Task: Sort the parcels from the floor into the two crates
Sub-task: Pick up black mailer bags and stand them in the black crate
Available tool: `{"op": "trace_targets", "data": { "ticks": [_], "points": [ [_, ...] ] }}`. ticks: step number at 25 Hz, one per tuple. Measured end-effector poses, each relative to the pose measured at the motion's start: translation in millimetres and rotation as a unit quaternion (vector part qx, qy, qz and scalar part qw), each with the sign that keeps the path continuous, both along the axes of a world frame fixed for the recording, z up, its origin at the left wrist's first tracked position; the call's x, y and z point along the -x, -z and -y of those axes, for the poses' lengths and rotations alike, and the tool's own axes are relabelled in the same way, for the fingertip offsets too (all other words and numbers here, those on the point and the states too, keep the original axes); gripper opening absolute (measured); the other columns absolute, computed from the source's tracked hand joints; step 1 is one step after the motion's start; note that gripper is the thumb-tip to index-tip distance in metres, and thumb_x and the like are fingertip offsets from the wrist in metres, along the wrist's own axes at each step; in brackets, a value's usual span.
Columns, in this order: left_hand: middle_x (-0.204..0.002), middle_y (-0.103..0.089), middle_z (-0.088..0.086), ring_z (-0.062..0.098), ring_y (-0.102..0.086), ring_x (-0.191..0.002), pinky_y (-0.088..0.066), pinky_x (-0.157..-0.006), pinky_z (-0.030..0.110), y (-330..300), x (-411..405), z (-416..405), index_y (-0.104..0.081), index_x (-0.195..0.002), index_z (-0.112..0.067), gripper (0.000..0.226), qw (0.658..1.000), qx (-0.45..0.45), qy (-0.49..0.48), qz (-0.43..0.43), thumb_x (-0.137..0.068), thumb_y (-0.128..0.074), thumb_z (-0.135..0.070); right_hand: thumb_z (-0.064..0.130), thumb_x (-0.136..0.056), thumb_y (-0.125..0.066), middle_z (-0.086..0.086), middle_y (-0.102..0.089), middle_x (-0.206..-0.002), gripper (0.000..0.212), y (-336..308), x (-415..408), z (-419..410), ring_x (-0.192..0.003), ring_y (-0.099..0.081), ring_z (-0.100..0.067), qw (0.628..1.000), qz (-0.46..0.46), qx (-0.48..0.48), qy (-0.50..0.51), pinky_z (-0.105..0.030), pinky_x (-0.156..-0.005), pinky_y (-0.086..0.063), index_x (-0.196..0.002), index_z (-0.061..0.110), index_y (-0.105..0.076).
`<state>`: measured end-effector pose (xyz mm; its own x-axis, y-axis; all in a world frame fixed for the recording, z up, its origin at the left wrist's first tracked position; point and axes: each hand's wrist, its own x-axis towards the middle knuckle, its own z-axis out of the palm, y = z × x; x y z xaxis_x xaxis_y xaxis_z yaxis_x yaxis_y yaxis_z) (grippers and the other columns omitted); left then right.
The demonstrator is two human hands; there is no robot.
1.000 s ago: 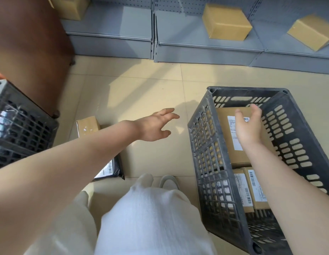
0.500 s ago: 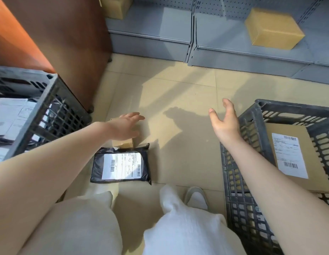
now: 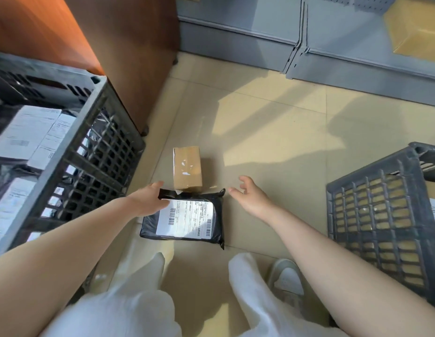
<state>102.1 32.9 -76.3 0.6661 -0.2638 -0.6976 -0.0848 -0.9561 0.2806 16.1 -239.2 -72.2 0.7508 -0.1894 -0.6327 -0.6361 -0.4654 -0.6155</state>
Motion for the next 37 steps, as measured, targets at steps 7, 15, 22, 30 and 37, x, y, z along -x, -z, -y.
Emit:
{"op": "trace_targets", "data": {
  "ticks": [7,15,22,30,37],
  "points": [
    [-0.131,-0.044,0.010,0.017,-0.063,-0.083,-0.050,-0.069,0.026,24,3,2,-0.040,-0.142,-0.028,0.049,1.000,-0.003,-0.003,-0.009,-0.097,-0.046,-0.047,0.040,-0.088,-0.056,-0.002,-0.061,-0.125,0.054,43,12,-43,-0.116,-0.058,-0.024,0.985,-0.124,-0.012,-0.119,-0.036,-0.098,-0.046,-0.134,0.015,-0.043],
    [-0.085,-0.061,-0.002,0.016,-0.059,-0.076,-0.048,-0.061,0.031,45,9,21,-0.062,-0.105,-0.018,0.032,0.999,-0.003,0.037,0.030,-0.100,-0.039,-0.040,0.032,-0.096,-0.051,-0.003,-0.060,-0.123,0.060,47,14,-53,-0.114,-0.058,-0.025,0.991,-0.109,-0.020,-0.080,-0.029,-0.085,-0.044,-0.149,0.020,-0.027],
    [-0.107,-0.063,-0.008,0.014,-0.061,-0.095,-0.049,-0.080,0.031,49,15,29,-0.057,-0.125,-0.033,0.066,0.996,0.037,0.082,-0.029,-0.081,-0.039,-0.079,0.026,-0.096,-0.050,-0.008,-0.028,-0.156,0.066,28,-17,-62,-0.138,-0.033,-0.031,0.968,0.098,0.137,-0.185,-0.042,-0.105,-0.040,-0.153,0.028,-0.018],
    [-0.109,-0.065,-0.011,0.013,-0.060,-0.096,-0.050,-0.085,0.034,48,17,19,-0.060,-0.124,-0.032,0.034,0.985,0.039,0.162,-0.050,-0.092,-0.057,-0.043,0.023,-0.096,-0.048,0.002,0.005,-0.166,0.068,29,-25,-62,-0.150,-0.007,-0.026,0.885,0.101,0.219,-0.399,-0.043,-0.117,-0.020,-0.156,0.032,-0.016],
    [-0.096,-0.071,-0.015,0.006,-0.064,-0.085,-0.051,-0.079,0.026,32,7,-4,-0.073,-0.107,-0.028,0.021,0.993,0.099,0.053,-0.044,-0.089,-0.067,-0.037,0.026,-0.099,-0.047,-0.002,-0.018,-0.163,0.060,18,-27,-55,-0.148,-0.019,-0.024,0.949,0.118,0.119,-0.266,-0.038,-0.118,-0.023,-0.154,0.024,-0.022]
  ]
}}
